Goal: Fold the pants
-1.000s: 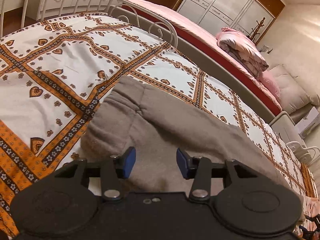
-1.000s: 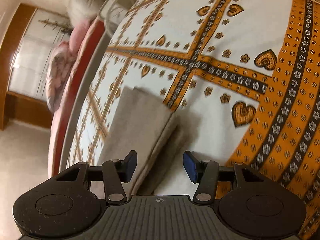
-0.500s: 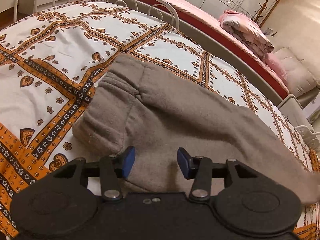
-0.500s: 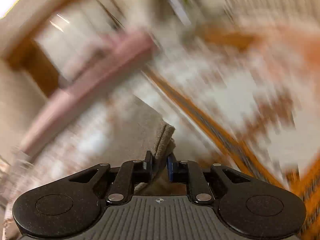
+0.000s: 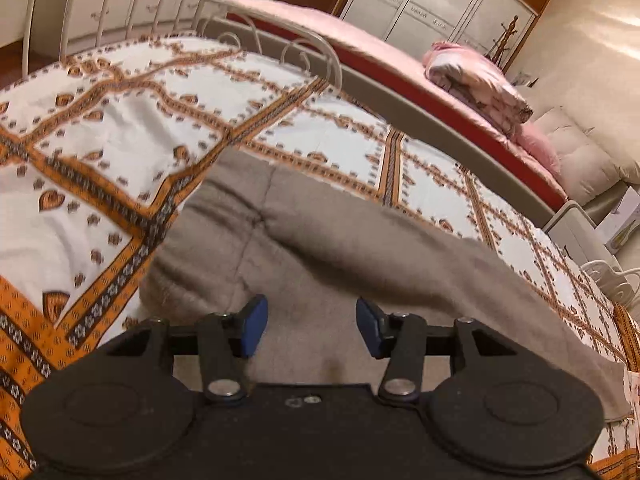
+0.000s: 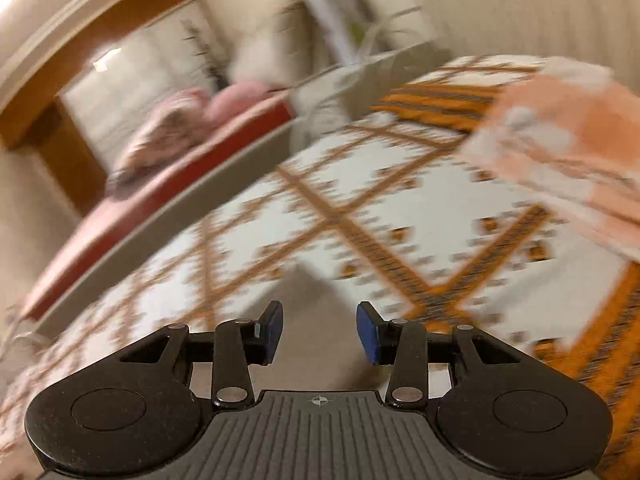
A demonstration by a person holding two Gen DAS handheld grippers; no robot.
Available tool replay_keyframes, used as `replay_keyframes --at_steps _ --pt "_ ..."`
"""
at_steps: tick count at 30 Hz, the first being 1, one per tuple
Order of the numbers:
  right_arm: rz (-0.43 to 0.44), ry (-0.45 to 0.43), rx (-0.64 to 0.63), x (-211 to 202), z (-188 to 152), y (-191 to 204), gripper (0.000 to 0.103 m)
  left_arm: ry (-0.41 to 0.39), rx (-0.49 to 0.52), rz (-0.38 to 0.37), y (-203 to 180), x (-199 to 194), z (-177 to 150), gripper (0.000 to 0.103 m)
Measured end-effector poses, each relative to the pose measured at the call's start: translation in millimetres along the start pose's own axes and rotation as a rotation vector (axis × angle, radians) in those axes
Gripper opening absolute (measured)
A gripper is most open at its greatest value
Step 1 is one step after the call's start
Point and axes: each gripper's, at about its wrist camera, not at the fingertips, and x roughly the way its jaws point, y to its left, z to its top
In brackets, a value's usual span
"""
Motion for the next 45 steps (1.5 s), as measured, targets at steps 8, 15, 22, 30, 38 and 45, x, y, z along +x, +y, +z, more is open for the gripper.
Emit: replay_keyframes --at_steps 8,15,22,30,38,45 --pt "0.037 0.051 0.209 32.3 15.7 -7.4 0.041 0.004 0.080 0.040 -17.7 8.2 3.5 0.042" --pt "-0.013 0.150 0.395 13.1 4.0 -43.8 0.041 0.037 0.115 0.045 -18.0 15.6 0.9 0.045" --pt "-0.063 0.187 0.361 29.5 4.5 -55.5 0.022 0.065 0.082 0.036 -19.9 24.0 -0.7 0.046" --pt "-0.115 0.218 0.278 45.6 -0.6 -47.5 0.016 0.076 0.091 0.027 -21.2 25.2 -2.3 0.048" --pt "0.143 0.053 0.157 21.2 18.3 9.1 0.008 0.085 0.101 0.023 -20.8 27.2 -4.8 0.048" --pt "0.048 0.016 0.306 16.3 13.5 -20.7 0.008 0.088 0.105 0.003 -16.6 25.0 -5.2 0.049"
